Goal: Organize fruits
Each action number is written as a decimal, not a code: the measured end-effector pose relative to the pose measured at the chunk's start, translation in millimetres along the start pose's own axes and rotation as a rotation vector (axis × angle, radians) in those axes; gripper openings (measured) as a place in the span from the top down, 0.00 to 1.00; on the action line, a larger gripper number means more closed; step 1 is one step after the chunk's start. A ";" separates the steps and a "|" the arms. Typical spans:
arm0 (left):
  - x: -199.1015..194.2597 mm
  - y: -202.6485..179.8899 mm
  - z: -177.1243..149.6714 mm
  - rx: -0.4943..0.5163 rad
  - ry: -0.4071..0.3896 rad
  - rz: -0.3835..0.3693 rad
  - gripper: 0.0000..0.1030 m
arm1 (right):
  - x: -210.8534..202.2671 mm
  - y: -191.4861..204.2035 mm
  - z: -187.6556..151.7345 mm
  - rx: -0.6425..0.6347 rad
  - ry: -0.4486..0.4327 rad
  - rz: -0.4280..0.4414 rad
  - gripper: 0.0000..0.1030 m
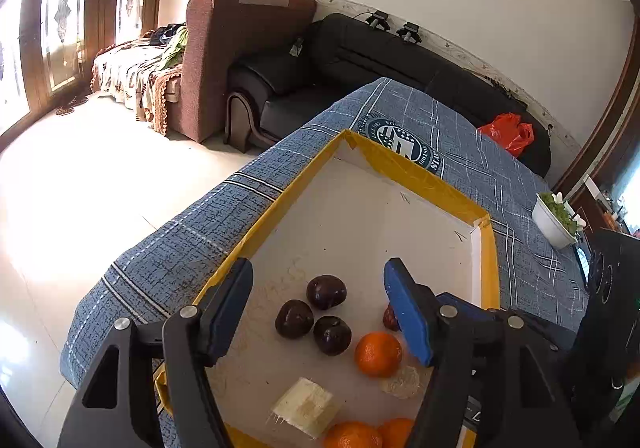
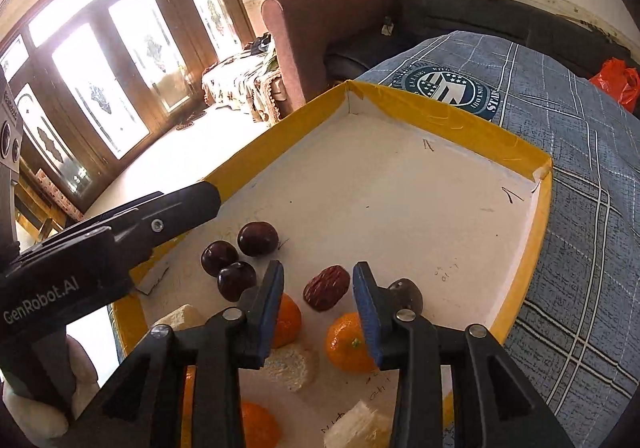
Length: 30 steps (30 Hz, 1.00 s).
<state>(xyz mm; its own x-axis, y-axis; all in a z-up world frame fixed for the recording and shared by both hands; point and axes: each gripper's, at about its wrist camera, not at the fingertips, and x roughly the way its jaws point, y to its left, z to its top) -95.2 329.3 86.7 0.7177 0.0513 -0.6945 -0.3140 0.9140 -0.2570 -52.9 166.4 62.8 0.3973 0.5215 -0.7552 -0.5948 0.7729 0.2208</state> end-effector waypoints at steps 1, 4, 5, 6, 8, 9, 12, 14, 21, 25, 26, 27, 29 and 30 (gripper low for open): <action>-3.1 0.9 -0.8 -0.007 -0.006 0.002 0.33 | -3.6 0.4 -0.8 -0.001 -0.008 -0.003 0.53; -13.0 1.1 -4.6 -0.018 -0.028 0.022 0.33 | -14.2 -3.6 -0.3 0.007 -0.027 -0.009 0.53; -17.7 -0.9 -6.7 -0.017 -0.041 0.034 0.33 | -19.4 -5.9 -1.3 0.014 -0.035 -0.007 0.53; -21.0 -2.8 -8.1 -0.014 -0.052 0.045 0.32 | -23.5 -7.8 -1.8 0.021 -0.041 -0.008 0.53; -30.6 -9.0 -12.4 -0.002 -0.083 0.080 0.27 | -35.9 -13.4 -6.4 0.044 -0.060 -0.018 0.51; -35.4 -13.6 -14.6 0.007 -0.102 0.099 0.26 | -42.2 -17.1 -9.8 0.058 -0.070 -0.019 0.51; -49.7 -29.1 -22.5 0.040 -0.161 0.162 0.18 | -60.7 -27.5 -21.5 0.096 -0.099 -0.032 0.49; -57.8 -42.3 -29.6 0.070 -0.193 0.195 0.13 | -72.9 -37.4 -33.0 0.128 -0.120 -0.046 0.45; -74.2 -85.4 -51.8 0.149 -0.224 0.213 0.06 | -104.2 -70.7 -68.8 0.240 -0.150 -0.074 0.43; -79.2 -102.6 -59.5 0.177 -0.217 0.212 0.06 | -122.5 -83.6 -85.0 0.274 -0.172 -0.083 0.43; -80.3 -106.5 -61.0 0.180 -0.214 0.208 0.06 | -127.6 -86.0 -88.6 0.277 -0.180 -0.086 0.42; -81.9 -110.8 -63.0 0.185 -0.212 0.203 0.06 | -132.3 -87.6 -91.5 0.277 -0.186 -0.089 0.42; -85.0 -120.0 -67.3 0.202 -0.211 0.200 0.06 | -141.6 -88.9 -98.0 0.271 -0.202 -0.098 0.40; -86.3 -126.7 -70.3 0.210 -0.212 0.199 0.06 | -146.2 -89.1 -100.9 0.267 -0.210 -0.103 0.39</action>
<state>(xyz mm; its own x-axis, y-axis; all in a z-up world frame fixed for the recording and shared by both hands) -161.1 180.8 131.9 0.7753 0.2993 -0.5561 -0.3419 0.9393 0.0289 -128.5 -15.2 91.3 0.5968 0.4776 -0.6448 -0.3517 0.8780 0.3247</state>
